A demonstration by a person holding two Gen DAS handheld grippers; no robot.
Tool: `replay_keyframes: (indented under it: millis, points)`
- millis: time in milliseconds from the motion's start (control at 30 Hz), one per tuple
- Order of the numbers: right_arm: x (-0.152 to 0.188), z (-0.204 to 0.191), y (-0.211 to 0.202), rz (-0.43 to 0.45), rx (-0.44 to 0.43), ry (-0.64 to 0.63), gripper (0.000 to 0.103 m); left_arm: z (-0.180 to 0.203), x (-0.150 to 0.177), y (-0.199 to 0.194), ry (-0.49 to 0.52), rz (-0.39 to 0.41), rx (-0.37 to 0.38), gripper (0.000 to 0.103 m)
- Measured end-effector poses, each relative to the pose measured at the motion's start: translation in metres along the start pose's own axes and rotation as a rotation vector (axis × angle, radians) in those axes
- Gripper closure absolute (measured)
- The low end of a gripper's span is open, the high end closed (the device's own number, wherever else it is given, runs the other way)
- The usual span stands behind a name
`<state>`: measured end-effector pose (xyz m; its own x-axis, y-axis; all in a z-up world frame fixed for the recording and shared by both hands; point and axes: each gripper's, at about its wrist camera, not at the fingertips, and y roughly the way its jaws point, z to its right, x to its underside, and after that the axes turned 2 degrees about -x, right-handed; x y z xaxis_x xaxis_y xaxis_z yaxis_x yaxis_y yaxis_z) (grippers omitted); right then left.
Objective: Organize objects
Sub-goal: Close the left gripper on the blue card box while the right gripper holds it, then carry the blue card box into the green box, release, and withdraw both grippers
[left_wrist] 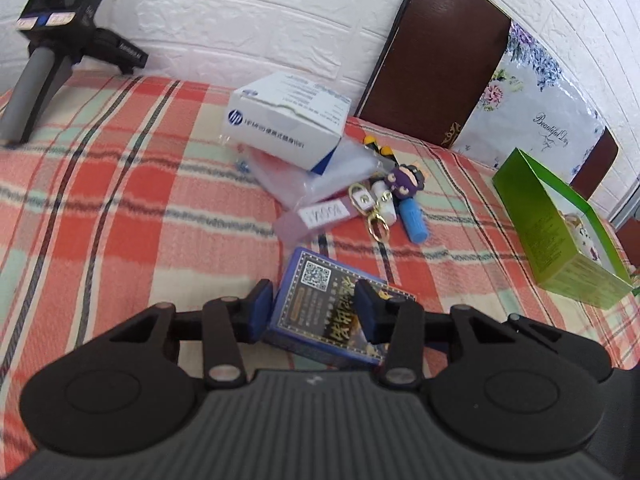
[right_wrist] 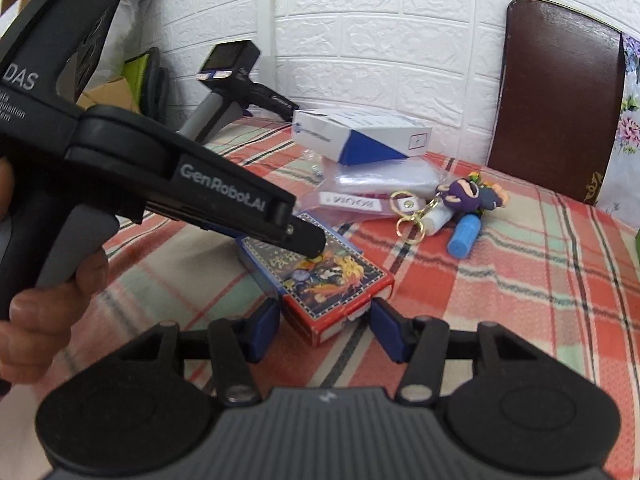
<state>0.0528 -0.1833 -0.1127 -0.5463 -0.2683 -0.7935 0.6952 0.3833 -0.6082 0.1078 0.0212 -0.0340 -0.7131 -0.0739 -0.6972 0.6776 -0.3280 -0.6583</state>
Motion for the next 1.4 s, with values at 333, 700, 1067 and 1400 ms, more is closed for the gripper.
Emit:
replay_keyframes:
  millis: [333,700,1067,1400]
  points:
    - [0.048,-0.019,-0.069,-0.017,-0.071,-0.08,0.051,0.023,0.075,-0.059,-0.019,0.008,0.035,0.056]
    - [0.098,-0.012,-0.128,0.002,-0.014,-0.033,0.047,0.076,0.113,-0.069,0.049,-0.036,0.089,0.056]
    - [0.132,0.04,-0.174,0.017,0.122,0.099,0.047,0.158,0.121,-0.036,0.17,-0.108,0.171,0.056]
    - [0.16,0.089,-0.209,0.048,0.308,0.176,0.047,0.241,0.124,-0.004,0.298,-0.147,0.233,0.055]
